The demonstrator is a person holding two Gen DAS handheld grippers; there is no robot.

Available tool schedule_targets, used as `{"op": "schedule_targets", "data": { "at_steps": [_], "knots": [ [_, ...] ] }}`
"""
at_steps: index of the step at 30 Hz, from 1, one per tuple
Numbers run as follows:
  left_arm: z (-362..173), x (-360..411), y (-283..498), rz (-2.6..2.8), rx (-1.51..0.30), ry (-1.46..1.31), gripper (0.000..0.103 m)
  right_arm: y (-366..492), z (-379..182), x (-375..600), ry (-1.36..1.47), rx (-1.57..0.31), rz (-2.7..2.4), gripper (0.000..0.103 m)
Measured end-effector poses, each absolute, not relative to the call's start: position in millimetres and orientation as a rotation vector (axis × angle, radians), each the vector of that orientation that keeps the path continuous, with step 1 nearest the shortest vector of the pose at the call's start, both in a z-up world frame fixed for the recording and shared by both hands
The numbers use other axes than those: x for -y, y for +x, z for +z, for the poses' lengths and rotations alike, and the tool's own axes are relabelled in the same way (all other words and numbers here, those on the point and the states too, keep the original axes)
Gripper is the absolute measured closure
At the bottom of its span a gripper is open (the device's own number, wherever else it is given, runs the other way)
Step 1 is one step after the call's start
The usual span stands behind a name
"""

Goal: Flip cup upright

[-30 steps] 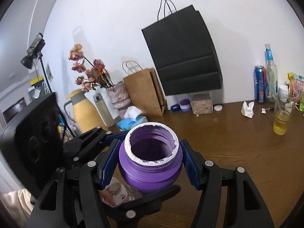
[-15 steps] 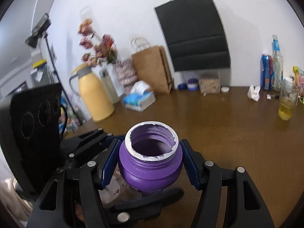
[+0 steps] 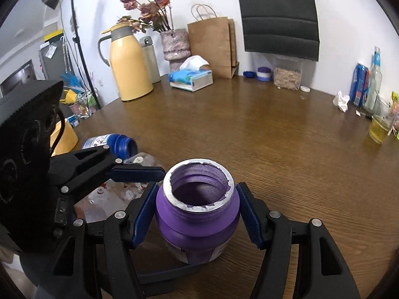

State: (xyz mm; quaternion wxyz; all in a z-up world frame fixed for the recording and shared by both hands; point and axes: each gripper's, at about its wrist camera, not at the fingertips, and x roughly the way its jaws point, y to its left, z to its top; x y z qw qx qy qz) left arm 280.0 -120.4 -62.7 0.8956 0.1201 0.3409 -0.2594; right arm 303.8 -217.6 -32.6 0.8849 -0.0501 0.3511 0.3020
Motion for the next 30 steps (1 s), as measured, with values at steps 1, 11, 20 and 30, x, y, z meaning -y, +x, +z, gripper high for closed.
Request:
{"op": "schedule_targets", "data": {
  "at_steps": [1, 11, 20, 30],
  "knots": [
    [-64, 119, 280, -0.529, -0.709, 0.249, 0.011, 302, -33, 216, -0.105, -0.725, 0.625, 0.035],
    [-55, 103, 274, -0.49, -0.672, 0.223, 0.008, 290, -19, 216, -0.064, -0.712, 0.631, 0.023],
    [-40, 89, 263, -0.434, -0.586, 0.195, 0.003, 272, -4, 241, -0.021, -0.692, 0.583, 0.023],
    [-23, 91, 253, -0.437, -0.571, 0.166, 0.008, 248, 9, 277, 0.029, -0.672, 0.488, 0.023]
  ]
}}
